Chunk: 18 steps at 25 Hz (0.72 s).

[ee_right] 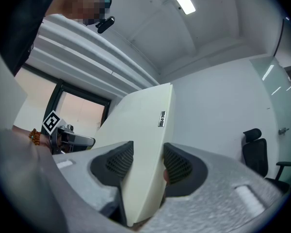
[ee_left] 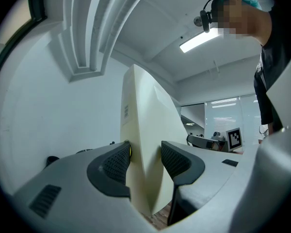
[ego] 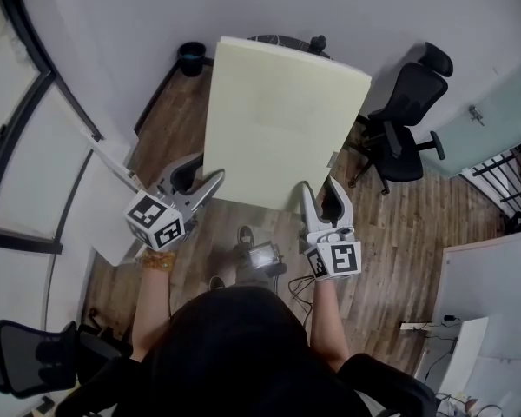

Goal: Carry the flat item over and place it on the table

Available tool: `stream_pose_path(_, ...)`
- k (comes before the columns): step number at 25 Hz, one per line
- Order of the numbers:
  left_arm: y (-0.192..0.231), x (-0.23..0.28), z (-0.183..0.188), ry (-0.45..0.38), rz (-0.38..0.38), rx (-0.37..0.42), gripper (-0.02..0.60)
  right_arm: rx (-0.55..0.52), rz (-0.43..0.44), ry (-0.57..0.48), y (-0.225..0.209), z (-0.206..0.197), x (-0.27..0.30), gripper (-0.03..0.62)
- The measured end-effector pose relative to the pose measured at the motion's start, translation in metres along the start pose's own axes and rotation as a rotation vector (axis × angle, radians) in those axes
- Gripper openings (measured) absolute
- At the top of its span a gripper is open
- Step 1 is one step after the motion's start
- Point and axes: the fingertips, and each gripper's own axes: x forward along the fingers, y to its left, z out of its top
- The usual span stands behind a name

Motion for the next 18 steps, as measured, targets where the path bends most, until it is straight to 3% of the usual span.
stream_pose_path(18,0.033,0.055,0.006,0.031,-0.001,-0.006,0.198,0.032,-0.006,0.023,-0.044,-0.014,0.046,0.193)
